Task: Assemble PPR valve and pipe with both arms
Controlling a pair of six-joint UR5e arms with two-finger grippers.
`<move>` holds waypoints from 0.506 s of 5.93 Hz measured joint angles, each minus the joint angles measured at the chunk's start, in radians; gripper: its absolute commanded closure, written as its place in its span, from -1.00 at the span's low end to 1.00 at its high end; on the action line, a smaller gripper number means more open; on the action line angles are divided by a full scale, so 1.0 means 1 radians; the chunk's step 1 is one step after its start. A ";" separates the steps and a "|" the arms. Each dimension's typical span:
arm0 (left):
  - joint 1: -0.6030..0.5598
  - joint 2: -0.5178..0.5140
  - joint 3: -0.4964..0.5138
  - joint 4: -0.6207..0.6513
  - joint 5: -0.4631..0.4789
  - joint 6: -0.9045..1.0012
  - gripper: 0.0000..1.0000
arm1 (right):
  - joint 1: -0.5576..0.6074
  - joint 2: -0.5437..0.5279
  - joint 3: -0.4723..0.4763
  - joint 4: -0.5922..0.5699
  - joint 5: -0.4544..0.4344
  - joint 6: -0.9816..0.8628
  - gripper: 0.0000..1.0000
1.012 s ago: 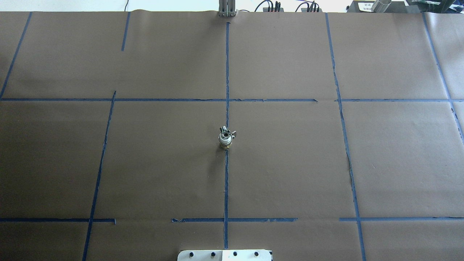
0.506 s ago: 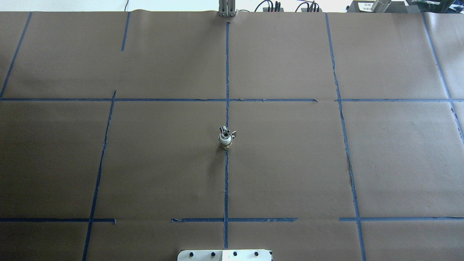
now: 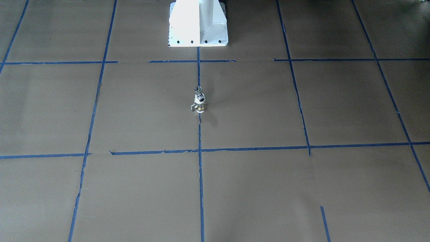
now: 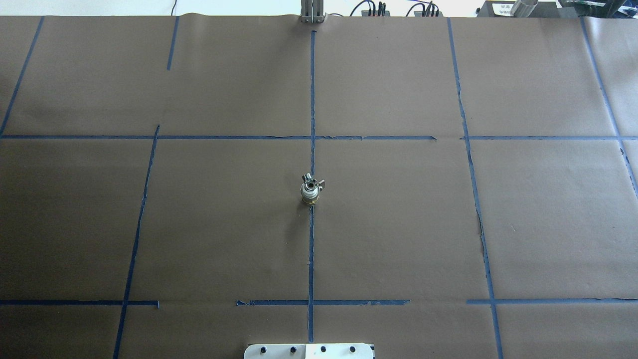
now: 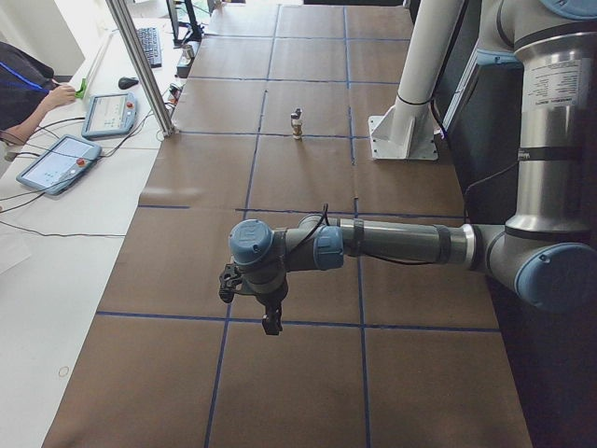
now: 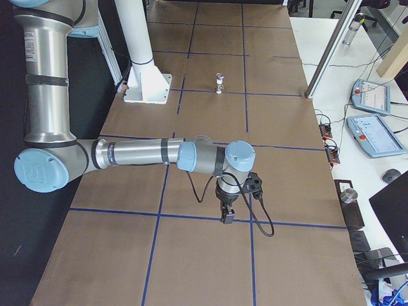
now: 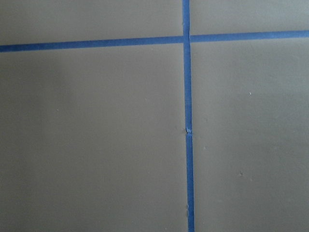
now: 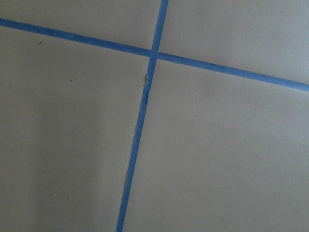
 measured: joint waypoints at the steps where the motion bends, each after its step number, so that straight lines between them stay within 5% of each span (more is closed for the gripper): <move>1: 0.001 0.003 -0.001 0.000 0.018 -0.001 -1.00 | 0.000 -0.006 0.006 0.000 -0.001 0.003 -1.00; 3: 0.001 0.017 -0.013 0.001 0.027 -0.002 -1.00 | 0.000 -0.011 0.011 0.000 -0.001 0.024 -1.00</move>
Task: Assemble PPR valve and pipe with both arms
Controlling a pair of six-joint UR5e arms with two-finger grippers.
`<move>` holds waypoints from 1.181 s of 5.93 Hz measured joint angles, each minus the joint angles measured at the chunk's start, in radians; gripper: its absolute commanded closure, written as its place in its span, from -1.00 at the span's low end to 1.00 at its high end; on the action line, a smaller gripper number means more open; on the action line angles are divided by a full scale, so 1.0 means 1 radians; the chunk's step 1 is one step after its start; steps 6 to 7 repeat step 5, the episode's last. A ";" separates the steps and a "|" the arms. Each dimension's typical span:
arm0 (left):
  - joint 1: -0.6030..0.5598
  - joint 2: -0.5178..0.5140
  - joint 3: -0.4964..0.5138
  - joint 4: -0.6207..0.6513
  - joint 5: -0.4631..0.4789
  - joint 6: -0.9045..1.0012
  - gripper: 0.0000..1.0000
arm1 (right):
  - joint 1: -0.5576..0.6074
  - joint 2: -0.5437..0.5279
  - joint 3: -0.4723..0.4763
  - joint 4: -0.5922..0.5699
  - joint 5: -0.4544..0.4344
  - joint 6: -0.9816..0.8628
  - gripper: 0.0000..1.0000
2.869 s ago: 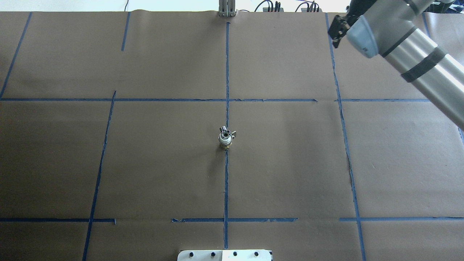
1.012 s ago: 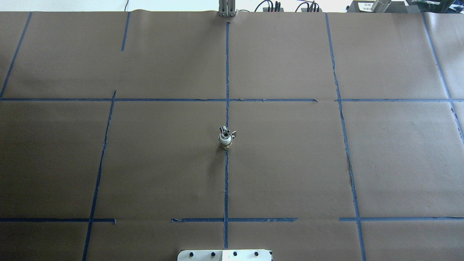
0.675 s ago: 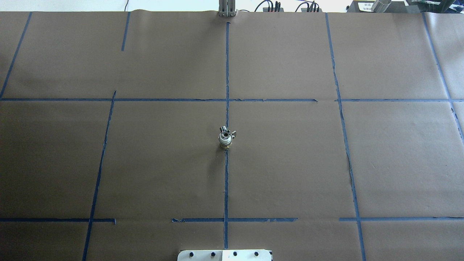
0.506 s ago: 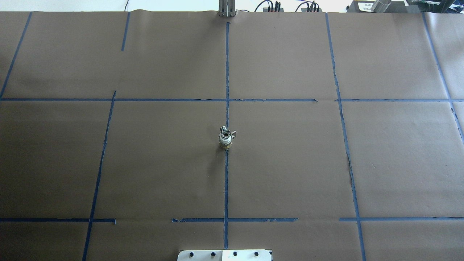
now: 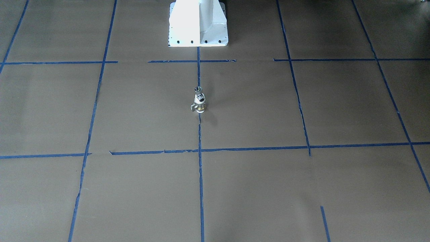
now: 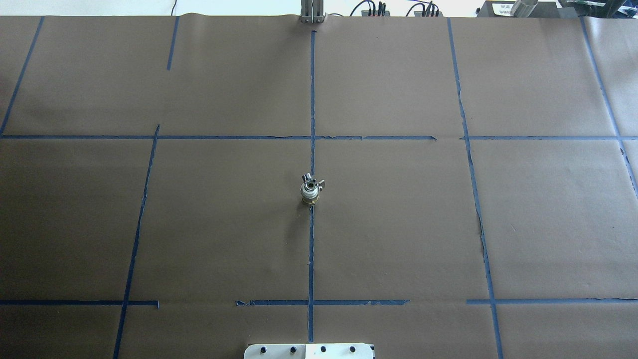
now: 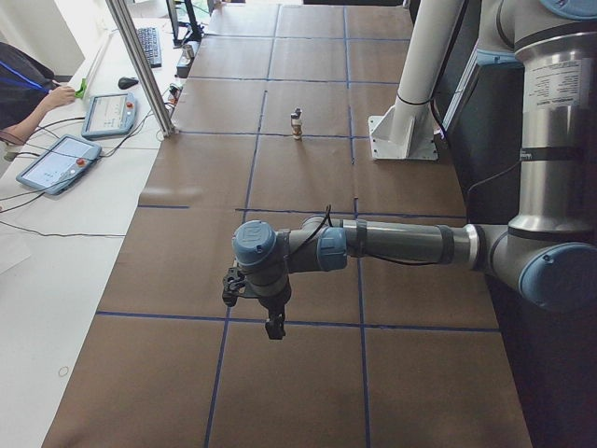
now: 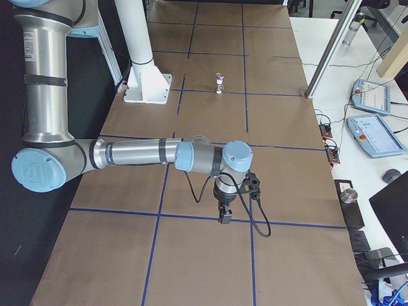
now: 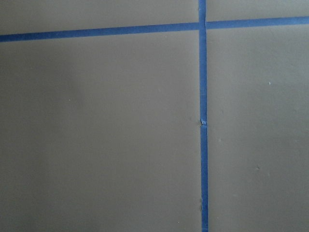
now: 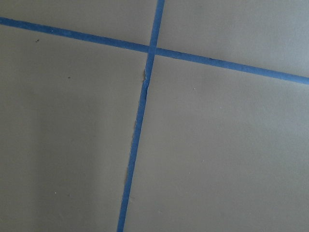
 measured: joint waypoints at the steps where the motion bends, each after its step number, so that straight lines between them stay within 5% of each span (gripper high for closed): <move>1: 0.000 0.006 -0.004 0.000 0.001 -0.001 -1.00 | 0.000 0.000 0.000 0.000 0.000 0.005 -1.00; 7: 0.003 0.000 -0.011 -0.003 -0.003 0.003 -1.00 | 0.000 -0.010 0.001 0.000 0.008 0.008 -1.00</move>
